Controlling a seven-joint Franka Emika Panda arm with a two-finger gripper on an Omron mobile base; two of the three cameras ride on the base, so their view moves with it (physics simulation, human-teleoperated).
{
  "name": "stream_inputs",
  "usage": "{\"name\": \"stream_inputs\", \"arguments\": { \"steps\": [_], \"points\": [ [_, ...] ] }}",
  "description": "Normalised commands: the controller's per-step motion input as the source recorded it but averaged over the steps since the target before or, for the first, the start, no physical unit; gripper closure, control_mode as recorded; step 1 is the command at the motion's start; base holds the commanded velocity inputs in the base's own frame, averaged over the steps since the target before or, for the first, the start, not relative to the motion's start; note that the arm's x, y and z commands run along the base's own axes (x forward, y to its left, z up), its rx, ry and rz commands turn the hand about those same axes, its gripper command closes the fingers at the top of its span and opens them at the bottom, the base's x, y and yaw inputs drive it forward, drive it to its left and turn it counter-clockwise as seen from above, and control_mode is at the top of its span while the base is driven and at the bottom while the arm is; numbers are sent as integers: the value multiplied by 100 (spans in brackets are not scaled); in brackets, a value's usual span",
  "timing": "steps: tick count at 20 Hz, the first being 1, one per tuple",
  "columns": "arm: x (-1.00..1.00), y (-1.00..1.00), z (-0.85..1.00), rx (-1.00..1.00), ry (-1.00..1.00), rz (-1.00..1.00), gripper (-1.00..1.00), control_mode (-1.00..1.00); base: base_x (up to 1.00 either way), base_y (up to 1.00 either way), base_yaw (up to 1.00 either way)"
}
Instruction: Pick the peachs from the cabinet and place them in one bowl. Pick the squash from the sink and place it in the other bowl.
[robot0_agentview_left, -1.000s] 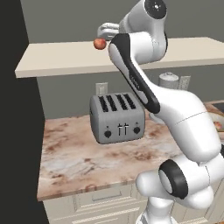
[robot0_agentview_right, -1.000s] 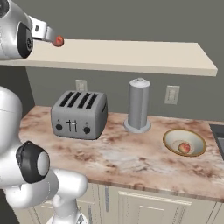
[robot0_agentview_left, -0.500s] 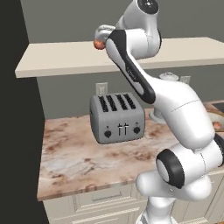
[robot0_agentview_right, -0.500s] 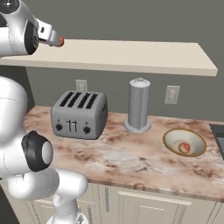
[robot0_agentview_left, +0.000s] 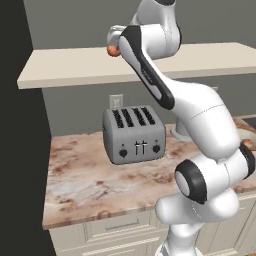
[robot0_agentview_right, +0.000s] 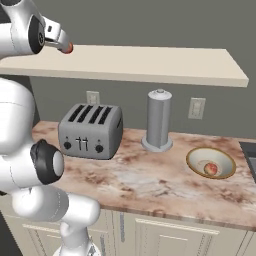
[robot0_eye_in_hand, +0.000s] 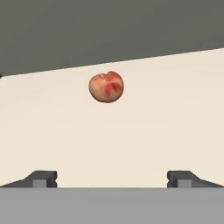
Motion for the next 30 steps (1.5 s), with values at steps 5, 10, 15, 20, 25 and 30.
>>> {"name": "stream_inputs", "arguments": {
  "steps": [5, 10, 15, 20, 25, 30],
  "points": [
    [28, 0, -14, -2, -3, 0, -100, -100, 0, 0, 0],
    [28, 0, 4, 4, 0, 1, -100, -100, 0, 0, 0],
    [28, 0, 0, 1, 0, 0, -100, -100, 0, 0, 0],
    [52, 0, -4, 0, 2, 0, -100, -100, 0, 0, 0],
    [53, 0, 0, 0, 9, 0, -100, -100, 0, 0, 0],
    [35, 2, 2, 0, 8, 0, -100, -100, 0, 0, 0]
  ]
}}
